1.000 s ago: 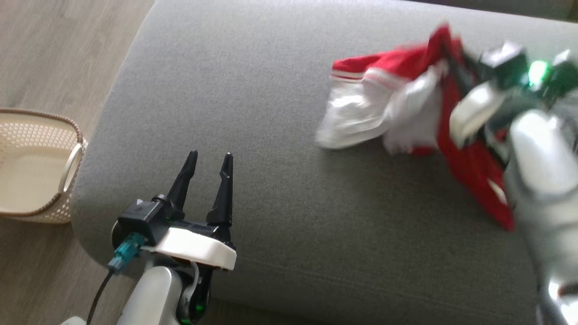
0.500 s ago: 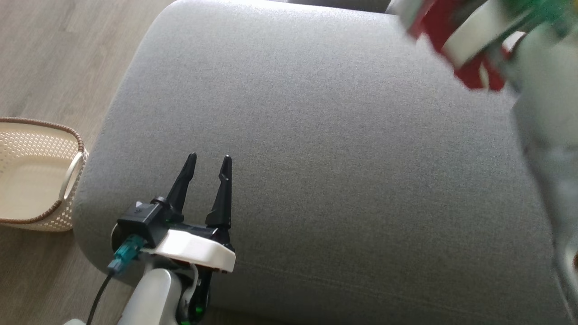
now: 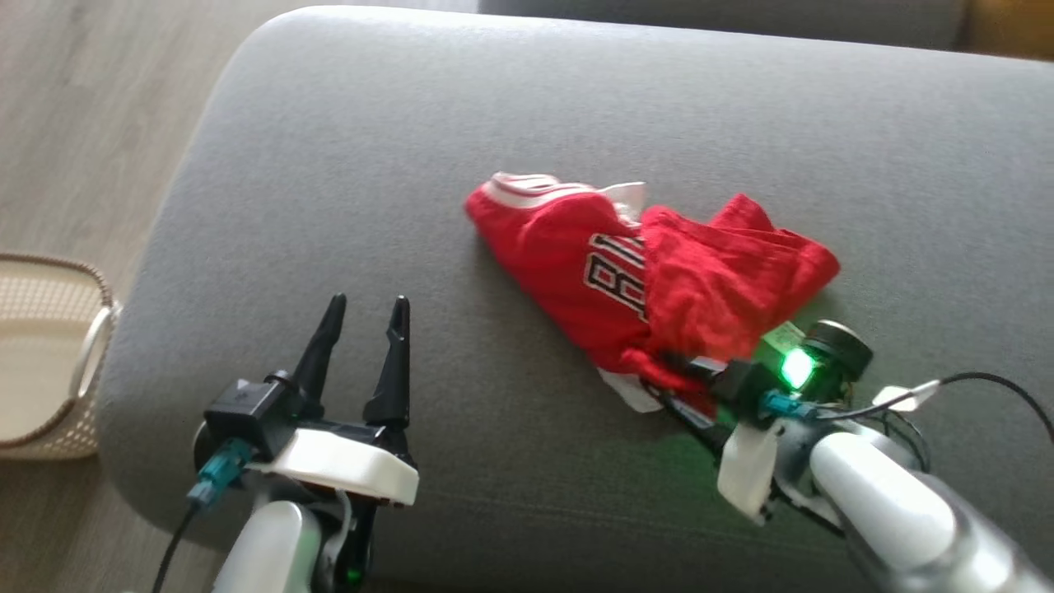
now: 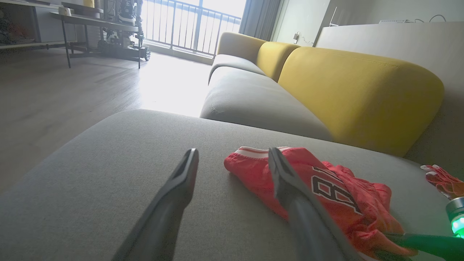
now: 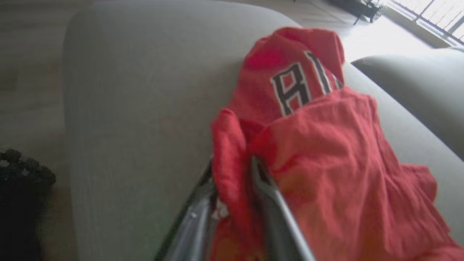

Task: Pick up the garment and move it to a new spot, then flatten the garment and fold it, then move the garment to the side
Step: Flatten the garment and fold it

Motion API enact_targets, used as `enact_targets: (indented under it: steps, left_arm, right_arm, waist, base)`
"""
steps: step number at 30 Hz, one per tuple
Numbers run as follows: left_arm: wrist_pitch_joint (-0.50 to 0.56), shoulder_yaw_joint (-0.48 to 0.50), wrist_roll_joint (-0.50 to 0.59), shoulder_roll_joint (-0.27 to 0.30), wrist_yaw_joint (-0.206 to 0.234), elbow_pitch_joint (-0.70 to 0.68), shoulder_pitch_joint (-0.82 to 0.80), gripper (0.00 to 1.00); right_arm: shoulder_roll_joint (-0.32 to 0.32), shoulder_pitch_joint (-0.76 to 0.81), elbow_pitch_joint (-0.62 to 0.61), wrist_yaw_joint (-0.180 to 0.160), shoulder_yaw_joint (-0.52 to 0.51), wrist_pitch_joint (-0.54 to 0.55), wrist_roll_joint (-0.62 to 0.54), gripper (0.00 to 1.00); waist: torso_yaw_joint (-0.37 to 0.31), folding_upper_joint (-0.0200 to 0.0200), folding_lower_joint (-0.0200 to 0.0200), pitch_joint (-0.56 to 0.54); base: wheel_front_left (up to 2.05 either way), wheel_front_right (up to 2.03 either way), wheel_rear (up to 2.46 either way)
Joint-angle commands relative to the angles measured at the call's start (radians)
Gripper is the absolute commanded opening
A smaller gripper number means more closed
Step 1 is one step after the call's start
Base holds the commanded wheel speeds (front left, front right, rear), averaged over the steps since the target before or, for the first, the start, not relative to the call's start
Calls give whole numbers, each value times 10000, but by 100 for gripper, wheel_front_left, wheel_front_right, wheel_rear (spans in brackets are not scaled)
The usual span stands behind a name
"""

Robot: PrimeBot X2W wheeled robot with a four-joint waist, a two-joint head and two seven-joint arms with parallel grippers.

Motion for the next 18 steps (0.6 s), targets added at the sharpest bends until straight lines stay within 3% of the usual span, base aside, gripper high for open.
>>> enact_targets:
  steps: [1,6,11,18]
  left_arm:
    - [-53,388,106,30,-36,-291,-212,100]
    - [-53,486,259,30,-96,-254,-210,100]
    - [-53,624,387,30,-152,-238,-149,100]
    - [-53,798,457,30,-165,-257,-48,100]
  right_arm:
    - [-179,-87,-307,-4,-161,62,231,100]
    - [17,-80,-758,-4,-2704,-21,689,100]
    - [904,536,-1699,-4,-5597,-154,106,100]
    - [2177,1886,-3193,-4,-7856,-257,-338,100]
  waist:
    - [-197,0,0,-43]
    - [-654,0,0,-185]
    - [-1057,0,0,-365]
    - [-1415,0,0,-478]
  base:
    - [0,0,0]
    - [0,0,0]
    - [0,0,0]
    - [0,0,0]
